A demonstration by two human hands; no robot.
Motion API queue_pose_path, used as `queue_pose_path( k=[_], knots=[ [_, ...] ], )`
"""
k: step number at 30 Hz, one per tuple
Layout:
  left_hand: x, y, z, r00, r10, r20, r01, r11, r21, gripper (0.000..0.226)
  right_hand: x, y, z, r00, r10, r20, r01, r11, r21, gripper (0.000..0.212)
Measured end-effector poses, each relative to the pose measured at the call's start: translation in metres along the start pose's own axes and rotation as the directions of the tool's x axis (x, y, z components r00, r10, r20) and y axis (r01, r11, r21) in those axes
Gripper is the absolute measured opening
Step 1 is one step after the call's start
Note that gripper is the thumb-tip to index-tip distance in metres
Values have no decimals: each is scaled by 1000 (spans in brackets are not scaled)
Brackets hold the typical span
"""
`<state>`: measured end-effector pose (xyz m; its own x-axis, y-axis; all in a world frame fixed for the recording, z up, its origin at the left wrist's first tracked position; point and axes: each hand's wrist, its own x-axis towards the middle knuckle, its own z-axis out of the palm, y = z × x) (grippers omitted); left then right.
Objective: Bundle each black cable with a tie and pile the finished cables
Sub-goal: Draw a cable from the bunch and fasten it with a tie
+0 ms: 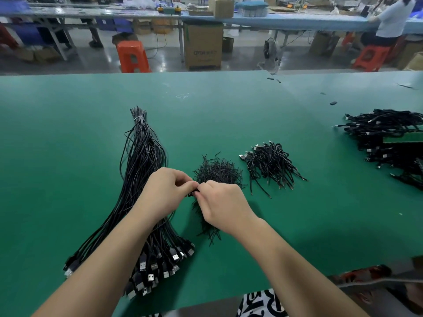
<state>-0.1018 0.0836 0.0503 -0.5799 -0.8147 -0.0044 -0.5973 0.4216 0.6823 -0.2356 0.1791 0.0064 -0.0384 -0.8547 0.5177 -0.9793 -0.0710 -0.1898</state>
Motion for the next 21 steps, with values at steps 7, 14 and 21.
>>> queue_pose_path(
  k=[7,14,21],
  knots=[
    [-1,4,3,999,1,54,-6,996,89,10,-4,0,4,1000,10,12,-9,999,-51,17],
    [0,8,4,995,12,97,-36,967,251,9,-5,4,9,999,-37,-29,34,995,-98,22],
    [3,-3,7,995,-18,102,0,984,178,15,3,15,0,990,-28,-138,9,991,-134,21]
  ],
)
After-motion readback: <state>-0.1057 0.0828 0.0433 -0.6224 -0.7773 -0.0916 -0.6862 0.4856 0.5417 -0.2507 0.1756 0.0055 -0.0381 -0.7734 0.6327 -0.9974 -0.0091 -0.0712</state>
